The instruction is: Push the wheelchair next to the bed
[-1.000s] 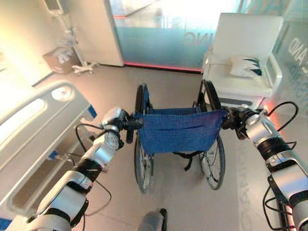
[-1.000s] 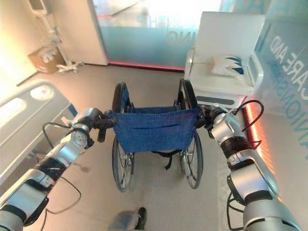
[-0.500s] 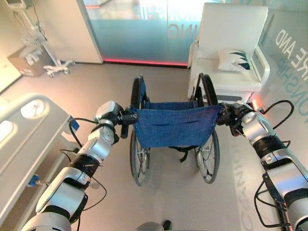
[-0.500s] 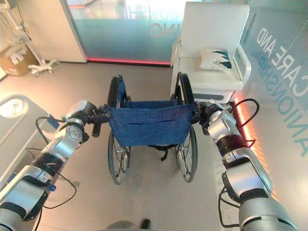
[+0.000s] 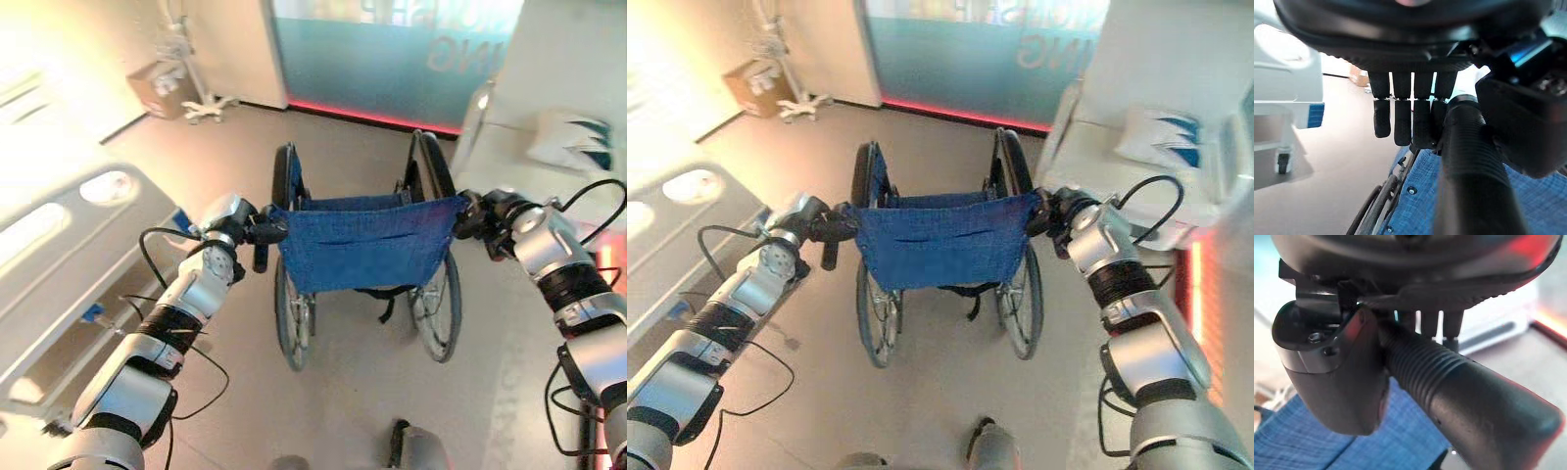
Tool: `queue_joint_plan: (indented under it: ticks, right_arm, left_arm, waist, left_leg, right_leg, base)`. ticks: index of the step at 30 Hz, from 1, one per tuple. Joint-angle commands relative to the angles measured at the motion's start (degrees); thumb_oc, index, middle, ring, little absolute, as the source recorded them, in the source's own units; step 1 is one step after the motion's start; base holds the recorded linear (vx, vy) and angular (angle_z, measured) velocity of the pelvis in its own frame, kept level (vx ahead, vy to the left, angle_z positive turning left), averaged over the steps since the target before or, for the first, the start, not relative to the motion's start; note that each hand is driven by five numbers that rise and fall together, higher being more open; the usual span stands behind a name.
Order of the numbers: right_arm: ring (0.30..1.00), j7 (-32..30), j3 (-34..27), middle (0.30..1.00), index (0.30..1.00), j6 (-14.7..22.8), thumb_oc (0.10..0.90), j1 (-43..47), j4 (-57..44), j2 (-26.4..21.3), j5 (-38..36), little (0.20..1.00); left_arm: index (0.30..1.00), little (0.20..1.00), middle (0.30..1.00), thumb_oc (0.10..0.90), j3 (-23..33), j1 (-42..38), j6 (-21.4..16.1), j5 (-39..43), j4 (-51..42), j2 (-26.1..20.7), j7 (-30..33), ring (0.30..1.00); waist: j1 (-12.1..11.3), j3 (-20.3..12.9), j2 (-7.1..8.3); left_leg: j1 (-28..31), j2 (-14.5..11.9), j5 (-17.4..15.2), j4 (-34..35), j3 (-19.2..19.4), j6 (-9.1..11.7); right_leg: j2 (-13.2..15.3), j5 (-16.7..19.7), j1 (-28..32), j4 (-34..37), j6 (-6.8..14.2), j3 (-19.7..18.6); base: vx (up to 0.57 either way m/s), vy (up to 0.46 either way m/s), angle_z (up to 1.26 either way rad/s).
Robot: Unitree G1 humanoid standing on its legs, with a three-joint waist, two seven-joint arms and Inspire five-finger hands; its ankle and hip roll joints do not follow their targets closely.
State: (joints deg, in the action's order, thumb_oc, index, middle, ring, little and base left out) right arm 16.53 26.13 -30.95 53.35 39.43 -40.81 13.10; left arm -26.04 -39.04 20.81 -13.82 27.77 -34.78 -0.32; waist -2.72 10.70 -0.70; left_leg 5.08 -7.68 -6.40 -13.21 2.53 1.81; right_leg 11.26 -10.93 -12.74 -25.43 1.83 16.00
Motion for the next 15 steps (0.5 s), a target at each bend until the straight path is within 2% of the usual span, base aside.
queue_joint_plan:
  ticks: [1,2,4,5,7,8,9,10,12,13,14,15]
  right_arm:
    - [0.300,4.0,7.3,0.300,0.300,15.7,0.400,-7.5,-3.6,-3.0,6.2,0.300]
    - [0.300,4.1,8.1,0.300,0.300,16.1,0.400,-7.3,-4.1,-4.2,6.9,0.300]
    - [0.300,4.7,8.7,0.300,0.300,16.6,0.400,-6.4,-4.1,-4.4,7.9,0.300]
    - [0.300,5.0,9.7,0.300,0.300,16.8,0.400,-3.9,-2.3,-3.7,9.7,0.300]
    - [0.300,5.1,10.3,0.300,0.300,16.5,0.400,-2.3,-1.6,-3.0,10.9,0.300]
    - [0.300,5.3,10.4,0.300,0.300,16.6,0.400,-1.9,-1.4,-2.7,11.6,0.300]
    - [0.300,5.8,11.1,0.300,0.300,16.8,0.400,-0.7,-1.0,-2.2,13.1,0.300]
    - [0.300,6.3,11.7,0.300,0.300,17.6,0.400,0.3,-0.3,-2.0,14.0,0.300]
    - [0.300,7.1,13.1,0.300,0.300,20.2,0.400,2.6,1.2,-2.4,15.6,0.300]
    - [0.300,7.4,13.3,0.300,0.300,20.6,0.400,3.0,1.4,-2.5,16.1,0.300]
    - [0.300,7.6,14.8,0.300,0.300,22.3,0.400,4.7,3.3,-2.9,16.4,0.300]
    - [0.300,7.3,15.2,0.300,0.300,22.5,0.400,4.8,4.1,-2.6,15.5,0.300]
  left_arm:
    - [0.300,0.300,0.300,0.400,-3.1,7.1,-2.8,-1.7,4.5,-1.7,-7.1,0.300]
    - [0.300,0.300,0.300,0.400,-3.7,7.5,-3.1,-2.0,4.3,-1.5,-8.2,0.300]
    - [0.300,0.300,0.300,0.400,-3.6,8.1,-3.1,-2.7,3.9,-1.5,-9.0,0.300]
    - [0.300,0.300,0.300,0.400,-3.9,9.1,-3.8,-3.9,3.3,-1.3,-9.8,0.300]
    - [0.300,0.300,0.300,0.400,-3.9,9.9,-4.1,-5.1,2.2,-1.6,-11.0,0.300]
    - [0.300,0.300,0.300,0.400,-3.9,10.2,-4.0,-5.4,1.7,-1.9,-11.5,0.300]
    - [0.300,0.300,0.300,0.400,-3.7,11.4,-4.3,-5.6,0.7,-2.7,-11.8,0.300]
    - [0.300,0.300,0.300,0.400,-3.2,12.6,-4.6,-6.2,-0.1,-3.3,-12.2,0.300]
    - [0.300,0.300,0.300,0.400,-1.5,15.3,-5.4,-7.1,-2.4,-4.9,-13.5,0.300]
    - [0.300,0.300,0.300,0.400,-1.3,15.6,-5.5,-7.2,-2.7,-5.1,-13.7,0.300]
    - [0.300,0.300,0.300,0.400,-0.3,16.9,-6.4,-7.7,-4.3,-6.6,-15.6,0.300]
    - [0.300,0.300,0.300,0.400,-0.2,17.3,-6.2,-7.6,-4.8,-7.0,-16.4,0.300]
  waist:
    - [1.5,-0.5,3.18]
    - [0.2,0.6,3.58]
    - [-1.2,1.9,3.72]
    - [-3.5,3.7,3.20]
    - [-5.6,4.7,2.10]
    - [-6.5,5.2,1.67]
    - [-8.4,5.5,0.36]
    - [-9.8,5.5,-0.26]
    - [-11.8,5.4,-1.07]
    - [-12.0,5.3,-1.18]
    - [-13.0,4.2,-1.38]
    - [-13.3,3.7,-0.78]
  left_leg:
    - [0.0,-1.8,6.7,-12.3,2.3,2.7]
    - [-4.8,0.5,6.5,-14.4,1.3,1.8]
    - [-8.1,3.4,5.8,-14.5,0.7,1.0]
    - [-12.2,6.3,6.5,-11.1,1.9,0.9]
    - [-17.4,8.4,10.1,-6.6,3.5,1.5]
    - [-18.8,8.8,11.4,-5.1,3.9,1.8]
    - [-22.4,9.0,15.6,-0.2,3.9,2.5]
    - [-23.4,8.9,17.7,3.5,3.7,2.6]
    - [-23.0,8.2,19.3,8.5,4.7,2.4]
    - [-22.8,8.0,19.3,8.7,4.9,2.3]
    - [-21.8,8.1,17.5,7.3,7.7,1.1]
    - [-21.2,9.0,15.0,5.5,8.0,-0.1]
  right_leg:
    - [-3.0,9.3,5.5,13.5,0.1,2.4]
    - [-3.7,8.7,8.4,14.5,-0.4,2.5]
    - [-4.2,8.5,10.7,15.4,-0.1,1.6]
    - [-5.5,8.0,14.9,17.4,0.3,1.0]
    - [-7.1,7.5,17.7,18.7,0.2,1.4]
    - [-7.7,7.2,18.7,19.0,0.1,1.1]
    - [-9.5,6.8,20.4,19.7,0.0,0.4]
    - [-10.2,6.3,21.3,19.7,0.0,-0.2]
    - [-10.8,4.5,22.6,18.6,0.0,-0.2]
    - [-10.9,4.3,22.6,18.4,0.0,-0.1]
    - [-11.0,1.9,23.1,16.5,-0.3,1.5]
    - [-10.5,0.5,23.5,15.2,-0.4,1.9]
  base:
    - [0.48,-0.364,0.76]
    - [0.42,-0.298,0.65]
    - [0.37,-0.188,0.57]
    - [0.36,-0.122,0.20]
    - [0.40,-0.092,-0.21]
    - [0.53,-0.058,-0.38]
    - [0.55,-0.021,-0.36]
    - [0.55,0.003,-0.60]
    - [0.46,0.070,-0.92]
    - [0.50,0.151,-0.91]
    - [0.43,0.149,-0.64]
    - [0.50,0.157,-0.64]
